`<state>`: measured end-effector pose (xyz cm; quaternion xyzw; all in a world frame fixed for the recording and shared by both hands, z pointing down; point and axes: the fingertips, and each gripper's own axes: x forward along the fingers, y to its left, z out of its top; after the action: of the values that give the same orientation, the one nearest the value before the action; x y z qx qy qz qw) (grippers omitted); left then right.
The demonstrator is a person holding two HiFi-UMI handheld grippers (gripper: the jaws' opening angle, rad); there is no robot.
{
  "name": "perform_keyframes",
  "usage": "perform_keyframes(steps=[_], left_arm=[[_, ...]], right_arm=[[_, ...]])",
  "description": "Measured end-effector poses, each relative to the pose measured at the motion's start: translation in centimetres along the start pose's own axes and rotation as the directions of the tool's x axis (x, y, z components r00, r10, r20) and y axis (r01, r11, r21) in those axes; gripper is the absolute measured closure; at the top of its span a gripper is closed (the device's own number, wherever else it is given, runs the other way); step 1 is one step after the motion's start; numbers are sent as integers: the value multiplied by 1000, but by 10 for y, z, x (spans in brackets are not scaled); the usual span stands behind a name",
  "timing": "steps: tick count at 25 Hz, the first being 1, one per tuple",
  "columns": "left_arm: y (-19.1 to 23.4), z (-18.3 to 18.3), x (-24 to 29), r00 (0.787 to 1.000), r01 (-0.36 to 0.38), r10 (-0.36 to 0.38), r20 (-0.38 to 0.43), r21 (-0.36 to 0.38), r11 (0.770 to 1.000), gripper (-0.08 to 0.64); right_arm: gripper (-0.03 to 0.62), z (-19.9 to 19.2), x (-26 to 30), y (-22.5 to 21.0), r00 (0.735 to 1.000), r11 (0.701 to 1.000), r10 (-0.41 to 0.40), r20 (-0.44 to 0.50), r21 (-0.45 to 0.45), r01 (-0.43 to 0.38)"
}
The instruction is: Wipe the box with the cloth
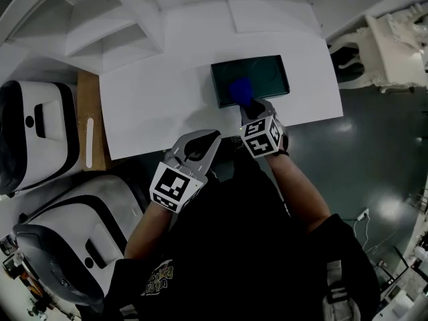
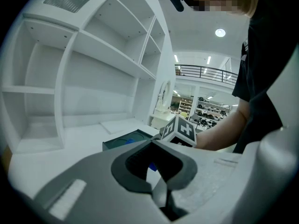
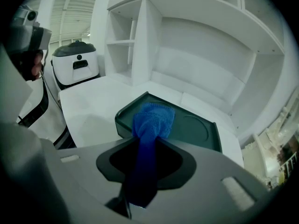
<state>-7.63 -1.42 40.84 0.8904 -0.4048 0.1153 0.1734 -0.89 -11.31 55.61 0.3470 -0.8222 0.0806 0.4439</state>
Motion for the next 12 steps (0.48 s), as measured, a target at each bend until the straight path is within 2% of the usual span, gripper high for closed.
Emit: perform_keyframes(steps=[12], left_arm=[[5, -4, -14, 1000, -2, 2, 3, 8, 1000, 558]], right_arm=[[465, 9, 4, 32, 999, 999, 34, 0, -38, -34]])
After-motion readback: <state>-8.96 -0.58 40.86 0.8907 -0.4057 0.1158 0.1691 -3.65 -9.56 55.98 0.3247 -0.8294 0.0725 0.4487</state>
